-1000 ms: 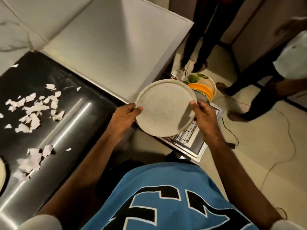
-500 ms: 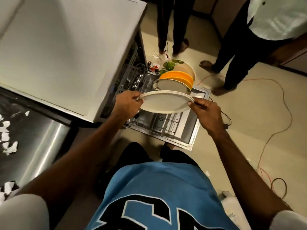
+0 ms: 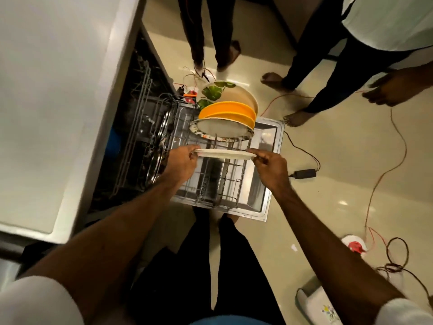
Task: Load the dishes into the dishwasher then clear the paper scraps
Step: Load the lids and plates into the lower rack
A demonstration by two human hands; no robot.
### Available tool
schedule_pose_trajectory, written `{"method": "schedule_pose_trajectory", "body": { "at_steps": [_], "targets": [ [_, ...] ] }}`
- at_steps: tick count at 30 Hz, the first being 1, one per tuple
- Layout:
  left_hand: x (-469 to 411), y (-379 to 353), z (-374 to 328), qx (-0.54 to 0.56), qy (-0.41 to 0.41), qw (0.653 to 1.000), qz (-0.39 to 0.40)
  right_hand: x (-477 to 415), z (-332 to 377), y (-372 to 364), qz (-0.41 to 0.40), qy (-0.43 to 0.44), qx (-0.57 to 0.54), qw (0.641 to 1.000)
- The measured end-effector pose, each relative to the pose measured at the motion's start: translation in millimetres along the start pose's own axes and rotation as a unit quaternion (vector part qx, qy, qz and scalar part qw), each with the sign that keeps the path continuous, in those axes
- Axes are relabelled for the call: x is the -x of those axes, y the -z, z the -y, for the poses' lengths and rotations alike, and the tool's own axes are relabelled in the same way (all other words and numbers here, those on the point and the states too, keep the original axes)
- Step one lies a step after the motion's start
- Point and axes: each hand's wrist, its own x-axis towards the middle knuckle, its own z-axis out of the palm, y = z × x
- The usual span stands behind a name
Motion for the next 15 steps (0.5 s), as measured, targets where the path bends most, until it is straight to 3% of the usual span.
{"method": "schedule_pose_trajectory", "body": {
  "at_steps": [9,15],
  "targets": [
    [-121,-57,29,-0.071,-0.051,0.995,-0.042,-90,-51,-64,-0.050,-0.031,0.013,0.998],
    [-176,-84,49,-0.058,-0.063,0.996,-0.039,-132,-73,-86,-0.077,-0.018,0.030,0.996]
  ]
}}
